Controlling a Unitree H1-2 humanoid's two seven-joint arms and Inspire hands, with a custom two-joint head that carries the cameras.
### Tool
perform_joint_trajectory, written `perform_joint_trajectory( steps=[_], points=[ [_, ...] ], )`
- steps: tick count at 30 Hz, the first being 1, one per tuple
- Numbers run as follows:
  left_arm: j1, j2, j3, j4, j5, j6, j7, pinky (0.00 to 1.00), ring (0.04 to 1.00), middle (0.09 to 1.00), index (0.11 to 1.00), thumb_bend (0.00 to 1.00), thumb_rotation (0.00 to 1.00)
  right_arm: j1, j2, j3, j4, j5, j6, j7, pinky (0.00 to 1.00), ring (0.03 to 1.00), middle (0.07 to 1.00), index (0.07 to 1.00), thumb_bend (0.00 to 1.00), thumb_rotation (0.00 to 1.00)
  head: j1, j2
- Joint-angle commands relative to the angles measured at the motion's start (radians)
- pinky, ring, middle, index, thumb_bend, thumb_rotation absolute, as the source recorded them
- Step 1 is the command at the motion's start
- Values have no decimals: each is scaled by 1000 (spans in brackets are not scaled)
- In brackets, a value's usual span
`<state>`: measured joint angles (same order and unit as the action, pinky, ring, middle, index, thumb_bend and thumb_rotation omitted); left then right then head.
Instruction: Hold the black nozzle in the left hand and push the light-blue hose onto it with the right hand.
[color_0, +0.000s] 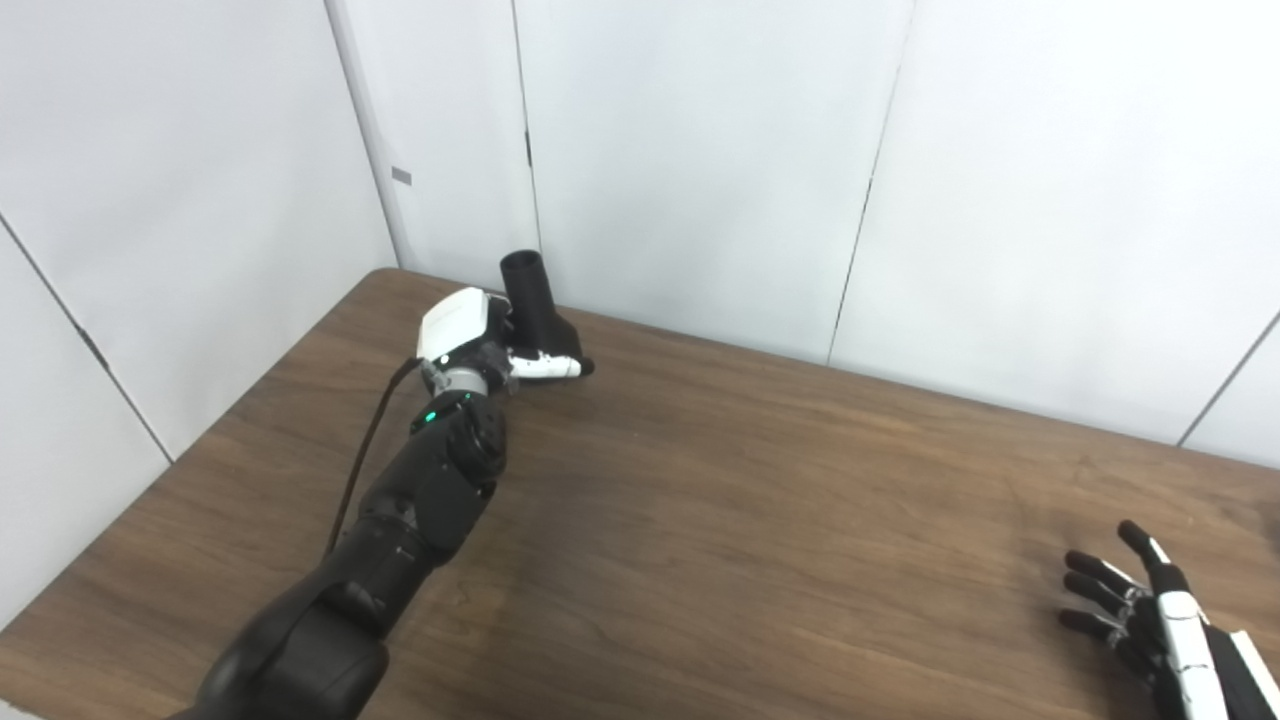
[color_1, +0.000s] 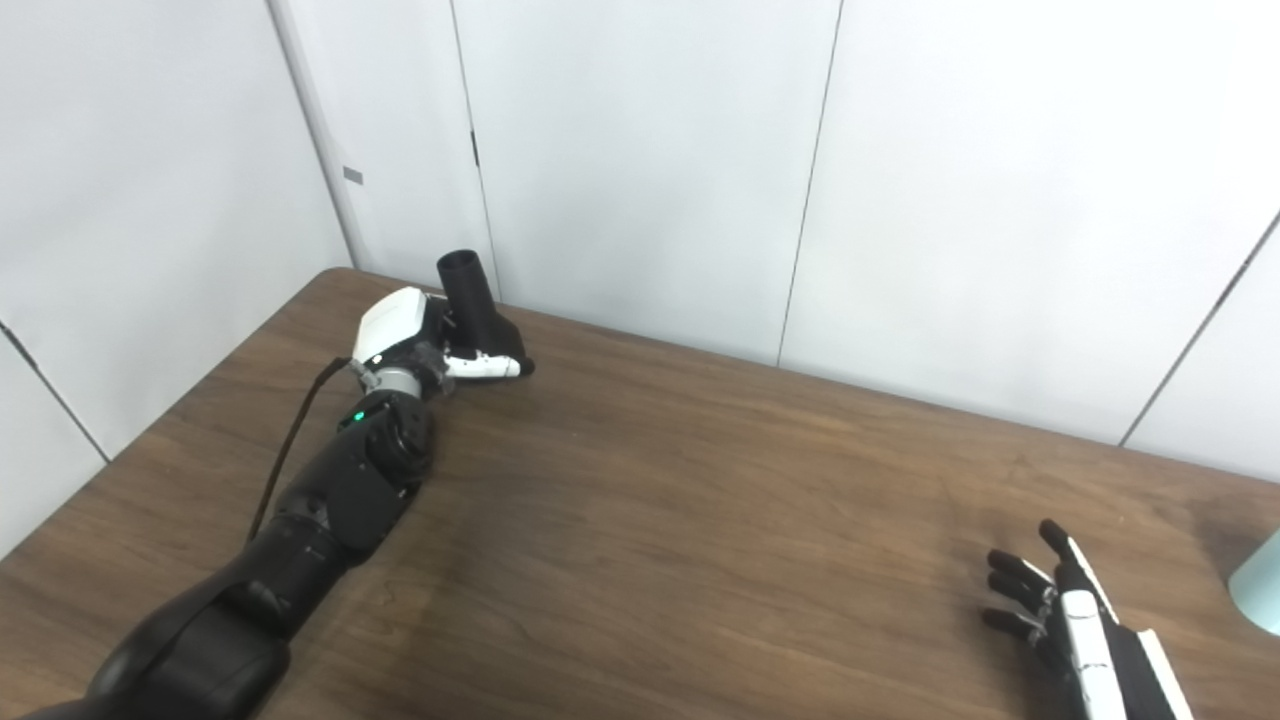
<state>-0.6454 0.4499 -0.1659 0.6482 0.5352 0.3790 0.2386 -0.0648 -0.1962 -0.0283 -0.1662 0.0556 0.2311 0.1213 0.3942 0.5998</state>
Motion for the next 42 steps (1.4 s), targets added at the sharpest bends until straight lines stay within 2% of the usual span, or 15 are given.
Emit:
perform_joint_trajectory(
  steps=[1, 3, 9, 11, 17, 23, 27, 31, 35, 38, 42],
  points=[
    [-13, -1, -12, -28, 9, -5, -13, 820, 690, 625, 483, 521, 47, -3, -15, -1, -5, 4, -17, 14, 722, 811, 800, 943, 333, 1000, -1, 0],
    [-8, 1, -16, -36, 17, -2, -15, 802, 676, 617, 483, 521, 48, -4, -16, -1, -5, 2, -16, 14, 720, 808, 797, 941, 337, 1000, 0, 2],
    [23, -2, -15, -81, 36, -21, 3, 652, 607, 574, 483, 521, 47, -5, -12, -1, -11, 5, 0, 12, 718, 802, 790, 935, 343, 1000, -5, 7],
    [39, -4, -16, -114, 41, -26, 7, 601, 584, 555, 466, 516, 9, -7, -15, 4, -6, -8, -10, 11, 704, 791, 779, 928, 330, 1000, -7, 10],
    [105, -10, -34, -269, 73, -32, 6, 592, 599, 548, 460, 515, 0, -10, -15, 8, -6, -11, -4, 14, 705, 796, 782, 918, 326, 1000, -20, 18],
    [179, -21, -79, -470, 139, 7, -62, 501, 585, 527, 463, 520, 0, -13, -18, 14, -1, -10, -7, 20, 703, 806, 792, 920, 347, 1000, -43, 28],
    [234, -36, -113, -601, 173, 6, -120, 559, 606, 505, 468, 524, 0, -13, -14, 18, 4, -3, -16, 23, 698, 798, 785, 912, 354, 1000, -81, 41],
    [271, -49, -150, -707, 228, 9, -182, 576, 605, 503, 466, 524, 0, -16, -8, 24, 17, 2, -29, 24, 694, 795, 774, 912, 393, 1000, -111, 50],
    [311, -91, -174, -794, 267, -3, -213, 614, 603, 497, 473, 525, 0, -15, -10, 45, 8, -36, -40, 15, 675, 794, 783, 908, 417, 1000, -154, 64],
    [332, -113, -195, -826, 299, -16, -230, 656, 592, 486, 484, 525, 0, -16, -6, 54, 4, -58, -45, 11, 671, 794, 781, 906, 416, 1000, -178, 72],
    [360, -139, -239, -837, 344, -50, -253, 661, 578, 455, 500, 524, 0, -17, 1, 71, -6, -105, -37, -4, 635, 770, 766, 894, 424, 1000, -225, 86]
  ],
)
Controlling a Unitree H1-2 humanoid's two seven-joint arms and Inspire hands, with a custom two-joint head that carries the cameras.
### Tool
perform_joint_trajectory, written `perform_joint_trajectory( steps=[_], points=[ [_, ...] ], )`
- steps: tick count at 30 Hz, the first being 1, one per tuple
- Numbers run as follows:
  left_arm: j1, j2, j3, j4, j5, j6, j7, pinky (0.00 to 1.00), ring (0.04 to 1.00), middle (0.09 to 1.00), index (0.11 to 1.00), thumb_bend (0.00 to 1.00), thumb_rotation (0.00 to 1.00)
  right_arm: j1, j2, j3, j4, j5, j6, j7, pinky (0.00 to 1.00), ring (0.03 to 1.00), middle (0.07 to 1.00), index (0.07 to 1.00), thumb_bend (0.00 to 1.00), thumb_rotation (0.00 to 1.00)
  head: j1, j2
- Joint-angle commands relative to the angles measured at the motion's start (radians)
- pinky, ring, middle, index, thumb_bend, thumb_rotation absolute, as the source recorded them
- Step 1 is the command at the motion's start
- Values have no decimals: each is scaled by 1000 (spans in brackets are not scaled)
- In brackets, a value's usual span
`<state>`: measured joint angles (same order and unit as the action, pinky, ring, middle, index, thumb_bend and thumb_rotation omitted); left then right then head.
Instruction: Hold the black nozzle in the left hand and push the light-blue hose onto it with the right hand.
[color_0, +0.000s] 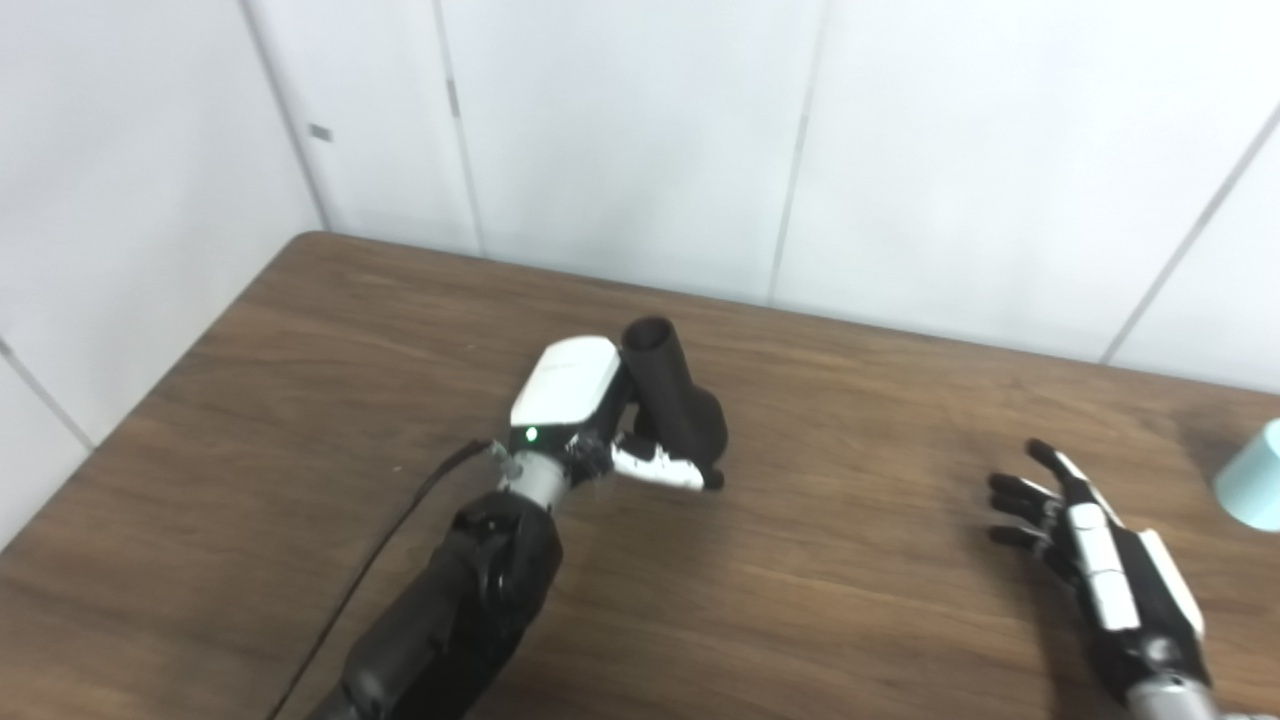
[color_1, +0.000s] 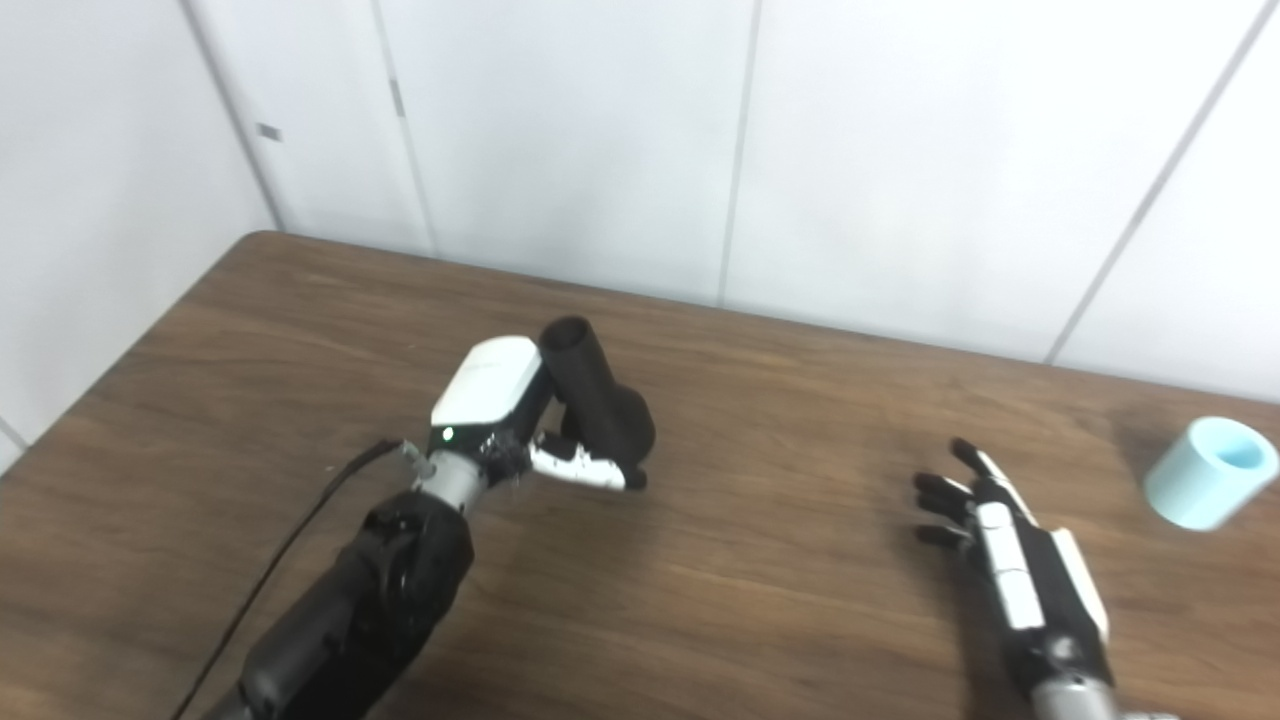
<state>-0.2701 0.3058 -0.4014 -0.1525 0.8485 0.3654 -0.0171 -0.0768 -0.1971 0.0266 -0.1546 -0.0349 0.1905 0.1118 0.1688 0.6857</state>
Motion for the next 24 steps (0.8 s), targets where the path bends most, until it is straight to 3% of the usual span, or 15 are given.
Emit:
perform_joint_trajectory(
  steps=[1, 13, 24],
  points=[
    [-10, 0, -14, -33, 39, -49, 2, 654, 574, 451, 502, 524, 0, -6, 3, 19, -20, -21, 6, 4, 627, 767, 763, 893, 430, 1000, -3, 2],
    [44, -55, -67, -10, 103, -150, 7, 603, 576, 458, 501, 525, 0, -13, 23, 36, -30, -56, 8, -3, 613, 755, 756, 894, 437, 1000, -101, 34],
    [75, -48, -67, 21, 114, -240, 15, 610, 567, 460, 501, 524, 0, -23, 49, 48, -39, -67, 32, -4, 641, 750, 755, 893, 462, 1000, -216, 70]
  ],
)
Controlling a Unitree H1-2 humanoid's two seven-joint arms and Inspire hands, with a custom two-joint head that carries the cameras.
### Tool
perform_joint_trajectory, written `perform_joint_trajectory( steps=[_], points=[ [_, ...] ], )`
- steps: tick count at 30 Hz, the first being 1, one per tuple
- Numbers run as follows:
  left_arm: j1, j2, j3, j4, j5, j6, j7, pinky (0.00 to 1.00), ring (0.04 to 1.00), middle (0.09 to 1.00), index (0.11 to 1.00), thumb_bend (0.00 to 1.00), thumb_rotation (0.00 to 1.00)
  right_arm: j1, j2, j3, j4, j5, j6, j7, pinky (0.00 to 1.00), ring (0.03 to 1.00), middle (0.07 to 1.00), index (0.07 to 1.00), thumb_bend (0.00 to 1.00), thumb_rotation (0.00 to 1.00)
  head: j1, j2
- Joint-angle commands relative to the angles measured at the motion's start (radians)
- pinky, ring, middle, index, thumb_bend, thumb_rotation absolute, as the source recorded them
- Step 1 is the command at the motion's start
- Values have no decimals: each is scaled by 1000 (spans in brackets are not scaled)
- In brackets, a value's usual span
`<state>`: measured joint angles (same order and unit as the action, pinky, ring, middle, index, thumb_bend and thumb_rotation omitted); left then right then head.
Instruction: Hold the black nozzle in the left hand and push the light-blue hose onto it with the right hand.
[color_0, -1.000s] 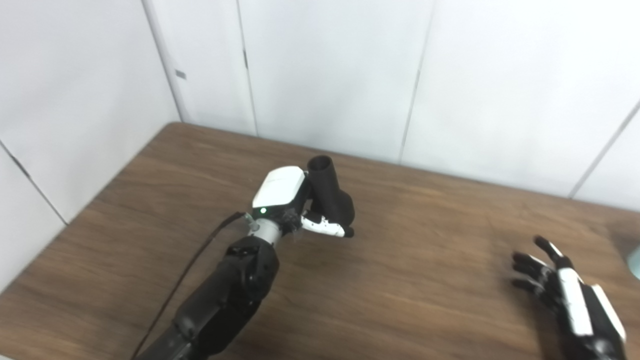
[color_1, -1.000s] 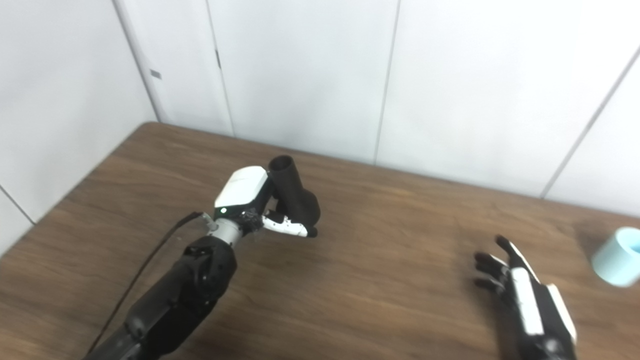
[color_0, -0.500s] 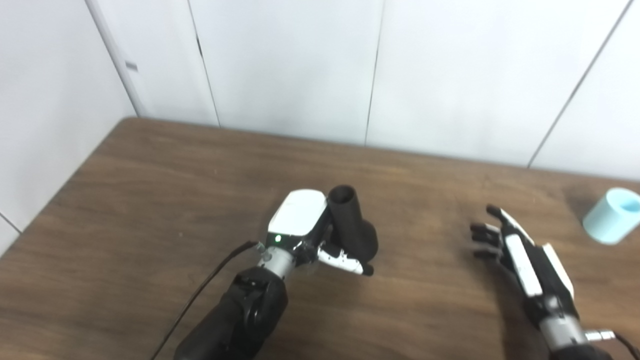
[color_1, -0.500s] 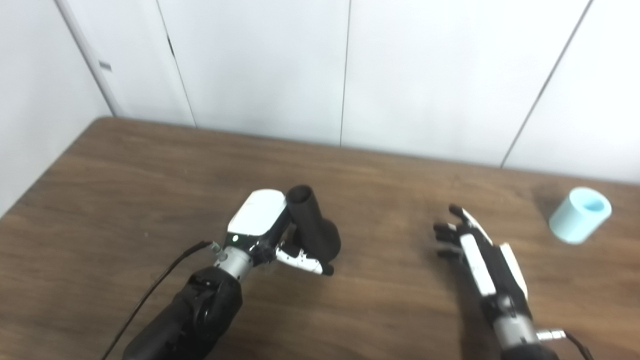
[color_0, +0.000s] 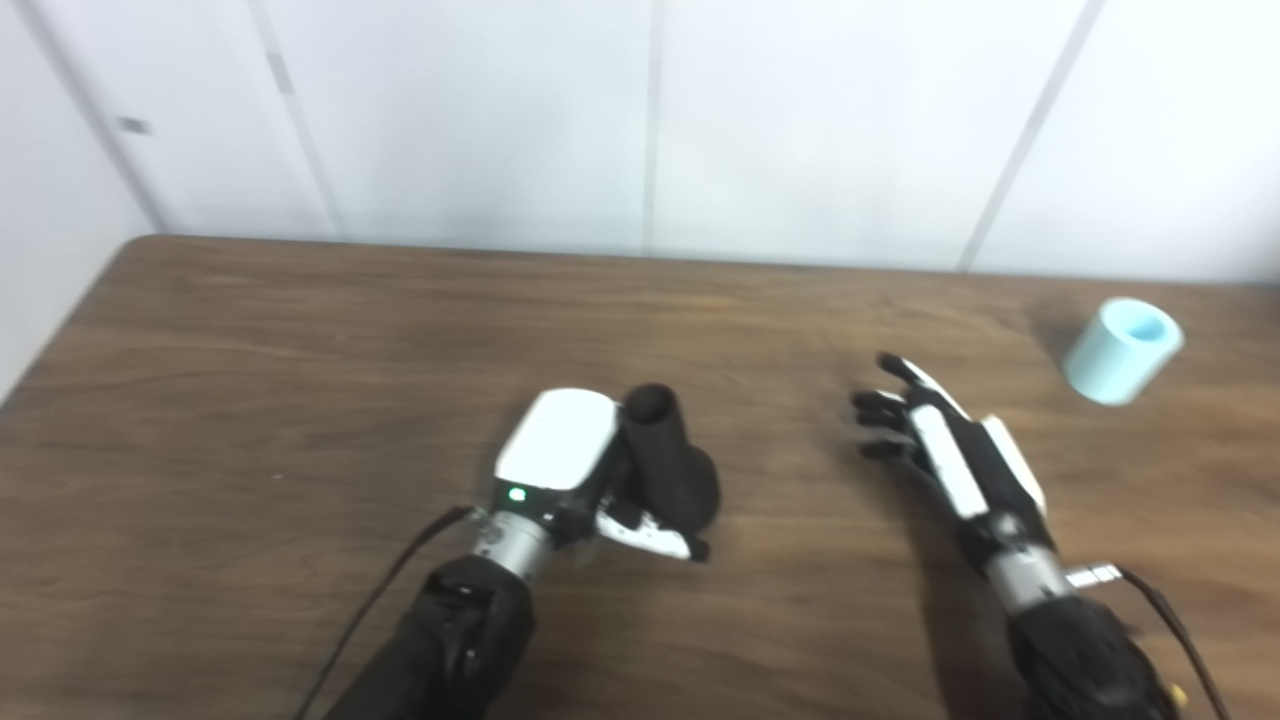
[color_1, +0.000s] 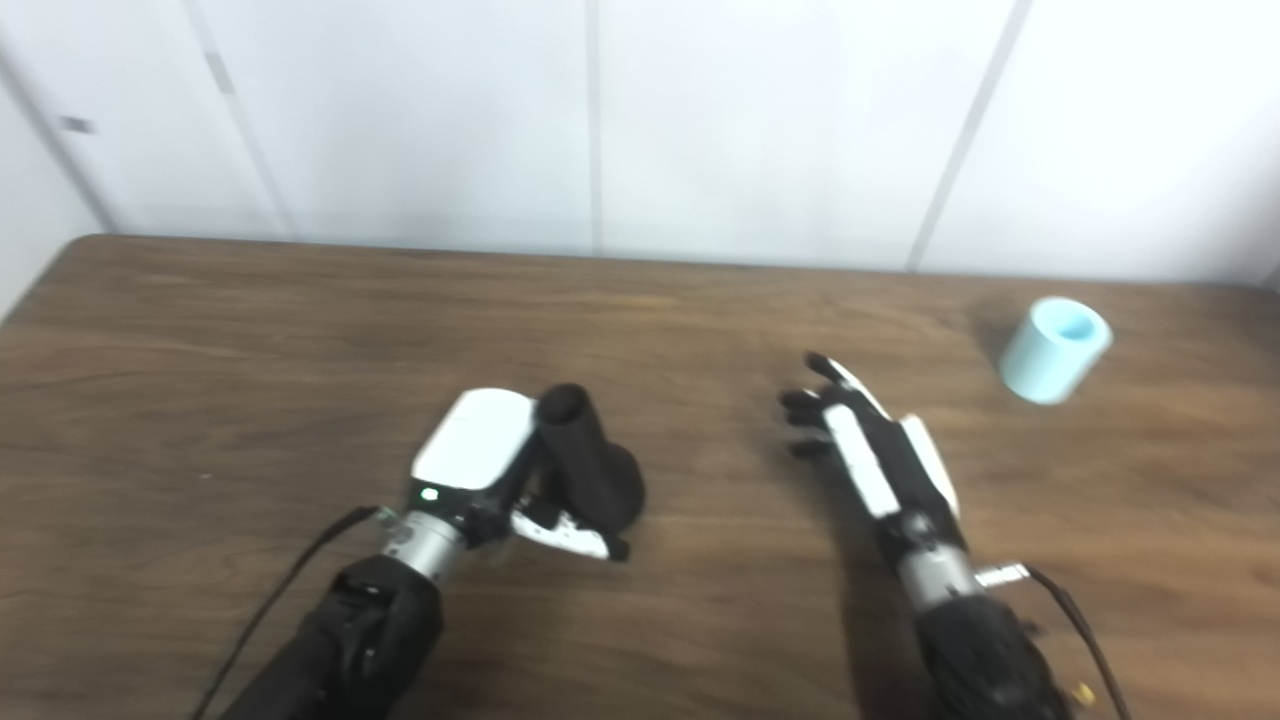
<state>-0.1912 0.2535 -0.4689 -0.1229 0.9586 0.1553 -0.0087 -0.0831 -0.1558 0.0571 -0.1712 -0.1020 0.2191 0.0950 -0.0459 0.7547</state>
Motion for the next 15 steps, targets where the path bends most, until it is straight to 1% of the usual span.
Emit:
perform_joint_trajectory(
  steps=[1, 3, 6, 8, 10, 11, 12, 13, 15],
  points=[
    [-2, 5, 0, -9, 2, -37, 2, 617, 568, 458, 502, 524, 0, -18, 7, 21, -21, -7, 0, 12, 639, 746, 755, 892, 458, 1000, -2, 2],
    [2, 7, -2, -11, 5, -44, -10, 614, 568, 459, 501, 524, 0, -20, 6, 28, -28, -20, -1, 10, 623, 735, 753, 888, 450, 1000, -5, 6],
    [7, 13, -5, -13, 10, -51, -24, 609, 561, 457, 499, 524, 0, -20, 3, 31, -55, -29, 16, 12, 609, 730, 752, 880, 425, 1000, -21, 9],
    [9, 16, -5, -11, 6, -56, -32, 608, 557, 454, 499, 524, 0, -27, -12, 43, -76, -67, 23, 9, 601, 730, 748, 857, 397, 1000, -39, 10],
    [10, 21, -2, -11, 0, -63, -40, 613, 567, 455, 500, 524, 0, -39, -30, 50, -94, -97, 17, 8, 605, 724, 746, 834, 385, 995, -80, 12],
    [11, 23, 1, -12, -3, -65, -44, 619, 573, 456, 500, 524, 0, -46, -39, 49, -101, -109, 13, 8, 603, 719, 748, 829, 381, 961, -90, 12],
    [11, 25, 4, -13, -7, -69, -45, 623, 577, 456, 501, 524, 0, -57, -55, 51, -115, -140, 14, 6, 600, 715, 750, 823, 374, 881, -107, 10],
    [12, 26, 8, -15, -10, -73, -47, 623, 579, 456, 502, 524, 0, -67, -67, 47, -132, -160, 25, 8, 619, 717, 747, 809, 395, 742, -123, 8],
    [15, 29, 15, -20, -14, -78, -54, 627, 582, 457, 503, 524, 0, -83, -81, 35, -162, -177, 51, 12, 613, 717, 751, 794, 441, 561, -151, 4]
  ],
)
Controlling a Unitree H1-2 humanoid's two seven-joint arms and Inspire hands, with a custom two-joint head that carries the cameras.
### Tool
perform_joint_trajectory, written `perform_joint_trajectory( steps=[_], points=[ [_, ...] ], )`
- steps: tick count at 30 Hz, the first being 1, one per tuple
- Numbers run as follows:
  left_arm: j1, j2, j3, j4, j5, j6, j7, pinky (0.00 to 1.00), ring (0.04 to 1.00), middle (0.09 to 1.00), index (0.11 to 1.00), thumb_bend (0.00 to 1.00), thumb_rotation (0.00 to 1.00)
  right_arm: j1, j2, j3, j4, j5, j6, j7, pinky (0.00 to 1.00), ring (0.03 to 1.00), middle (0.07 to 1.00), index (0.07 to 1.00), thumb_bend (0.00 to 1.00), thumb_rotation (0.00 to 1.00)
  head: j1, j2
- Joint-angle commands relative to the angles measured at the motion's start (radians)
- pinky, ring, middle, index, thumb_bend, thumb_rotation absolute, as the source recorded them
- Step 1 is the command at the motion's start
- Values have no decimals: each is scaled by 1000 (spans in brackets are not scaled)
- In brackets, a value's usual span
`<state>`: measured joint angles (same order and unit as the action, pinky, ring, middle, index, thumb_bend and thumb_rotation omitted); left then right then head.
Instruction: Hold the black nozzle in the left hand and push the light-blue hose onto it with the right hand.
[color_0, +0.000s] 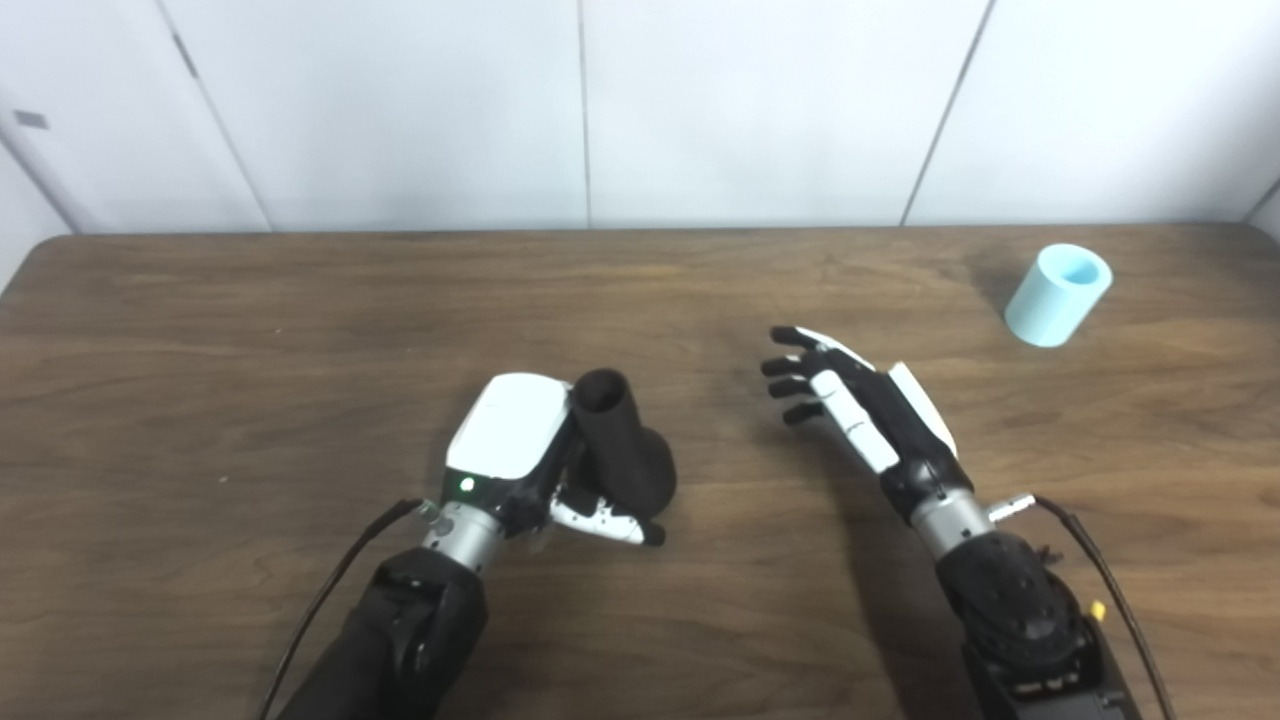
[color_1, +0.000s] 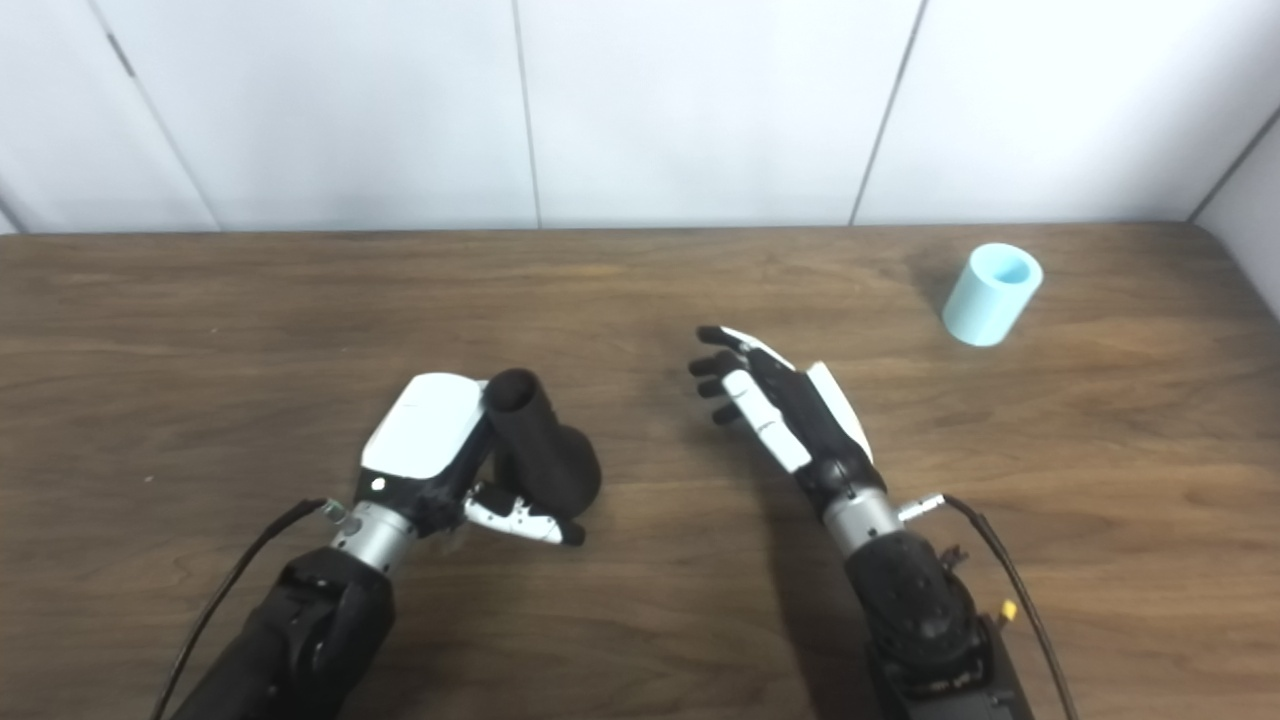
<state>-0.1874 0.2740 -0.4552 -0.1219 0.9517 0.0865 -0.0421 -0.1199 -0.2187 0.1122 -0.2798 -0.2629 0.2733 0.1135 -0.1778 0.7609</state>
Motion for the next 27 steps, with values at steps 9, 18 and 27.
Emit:
perform_joint_trajectory(
  steps=[9, 18, 27],
  points=[
    [29, 23, 30, -31, -20, -39, -51, 629, 566, 470, 493, 525, 0, -125, -130, -113, -32, -42, -2, 0, 616, 727, 759, 768, 601, 175, -104, -19],
    [36, 22, 63, -37, -32, -58, -62, 623, 557, 458, 500, 524, 0, -224, -260, -164, 65, -72, -60, -10, 670, 770, 779, 765, 662, 172, -191, -18],
    [34, 23, 76, -9, -43, -82, -52, 602, 558, 461, 496, 525, 0, -315, -410, -115, 88, -237, -17, 59, 676, 812, 819, 754, 750, 48, -225, -54]
  ],
)
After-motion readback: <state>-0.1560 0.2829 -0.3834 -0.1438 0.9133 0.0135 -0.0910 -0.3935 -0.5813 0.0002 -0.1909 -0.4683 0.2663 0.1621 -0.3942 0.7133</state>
